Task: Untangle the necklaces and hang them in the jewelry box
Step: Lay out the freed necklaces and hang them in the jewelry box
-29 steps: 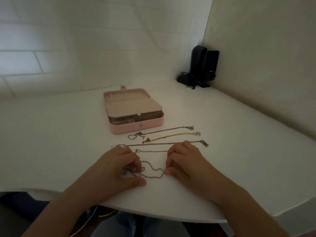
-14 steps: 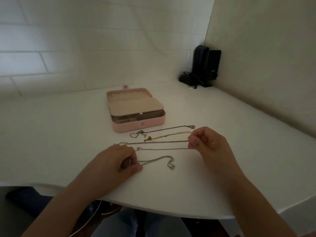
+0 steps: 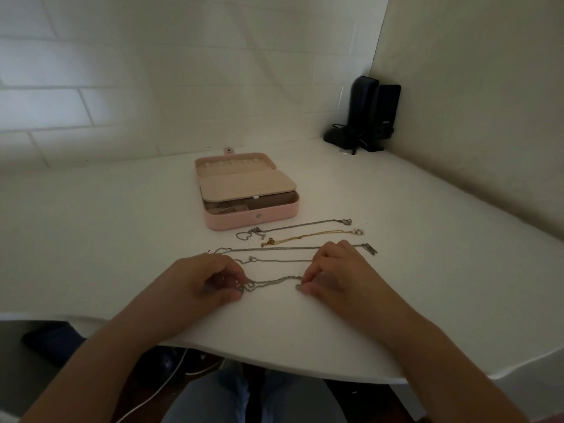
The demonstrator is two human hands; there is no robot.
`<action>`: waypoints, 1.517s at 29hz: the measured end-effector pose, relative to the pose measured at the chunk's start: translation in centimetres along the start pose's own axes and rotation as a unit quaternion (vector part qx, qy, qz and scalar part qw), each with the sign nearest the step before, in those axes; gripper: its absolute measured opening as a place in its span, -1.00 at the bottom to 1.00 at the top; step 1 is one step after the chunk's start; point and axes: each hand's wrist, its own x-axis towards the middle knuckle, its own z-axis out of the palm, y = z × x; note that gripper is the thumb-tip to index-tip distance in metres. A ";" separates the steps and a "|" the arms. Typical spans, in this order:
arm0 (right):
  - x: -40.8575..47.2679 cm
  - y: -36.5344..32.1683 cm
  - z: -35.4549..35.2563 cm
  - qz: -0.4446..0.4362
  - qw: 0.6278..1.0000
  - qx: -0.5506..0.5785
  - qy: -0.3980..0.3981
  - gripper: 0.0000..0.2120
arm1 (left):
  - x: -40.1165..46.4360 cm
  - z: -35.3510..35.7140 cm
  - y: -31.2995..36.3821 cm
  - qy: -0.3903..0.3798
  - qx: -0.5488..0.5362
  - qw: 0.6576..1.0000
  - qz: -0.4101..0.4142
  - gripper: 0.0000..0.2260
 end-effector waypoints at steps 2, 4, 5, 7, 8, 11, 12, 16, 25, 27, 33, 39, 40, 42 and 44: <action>0.0 0.1 0.2 -0.021 1.000 -0.005 -0.012 -0.89 | -0.1 0.1 0.2 0.003 0.016 1.000 0.003 -0.80; 0.0 0.0 0.1 -0.020 1.000 -0.005 -0.016 -0.91 | -0.1 0.2 0.1 0.003 0.031 0.999 0.013 -0.79; 0.0 -0.1 0.0 -0.011 1.000 0.009 -0.007 -0.92 | -0.1 0.3 0.1 0.002 0.034 0.999 0.014 -0.79; -0.1 -0.2 -0.4 0.028 0.996 0.072 0.051 -0.85 | -0.2 0.4 0.0 0.003 0.042 0.999 0.012 -0.79; -0.1 -0.2 -0.6 0.049 0.988 0.114 0.091 -0.82 | -0.1 0.4 0.0 0.005 0.051 0.999 0.017 -0.78; -0.1 -0.1 -1.1 0.065 0.955 0.228 0.177 -0.88 | 0.0 0.3 0.3 -0.004 0.095 0.995 0.044 -0.78; -0.1 -0.1 -1.1 0.061 0.948 0.248 0.190 -0.88 | 0.1 0.2 0.5 -0.018 0.114 0.992 0.052 -0.79; -0.2 -0.5 -1.1 0.029 0.944 0.259 0.201 -0.86 | 0.7 0.2 2.0 -0.059 0.142 0.985 0.081 -0.78; 0.6 -1.3 -2.5 0.013 0.949 0.213 0.233 -0.89 | 5.2 2.6 7.0 -0.194 -0.206 0.959 0.018 -0.78; 1.2 -1.7 -3.9 0.034 0.940 0.217 0.261 -0.87 | 5.4 1.9 7.1 -0.189 -0.271 0.944 0.006 -0.81; 2.7 -1.1 -6.3 0.145 0.900 0.347 0.221 -0.82 | 5.4 -0.9 5.1 -0.101 -0.397 0.912 -0.034 -0.79; 3.5 -0.6 -4.2 0.163 0.920 0.355 0.021 -0.84 | 6.2 -3.4 4.3 -0.049 -0.389 0.920 -0.001 -0.84; 3.8 -0.8 -3.9 0.164 0.921 0.353 -0.003 -0.86 | 6.5 -3.8 4.3 -0.044 -0.377 0.925 0.002 -0.84; 4.8 -1.3 -3.6 0.161 0.925 0.344 -0.030 -0.86 | 7.1 -4.7 4.2 -0.044 -0.356 0.934 0.005 -0.82; 6.2 -1.9 -3.3 0.148 0.932 0.329 -0.026 -0.83 | 7.7 -5.4 4.1 -0.054 -0.344 0.938 0.007 -0.82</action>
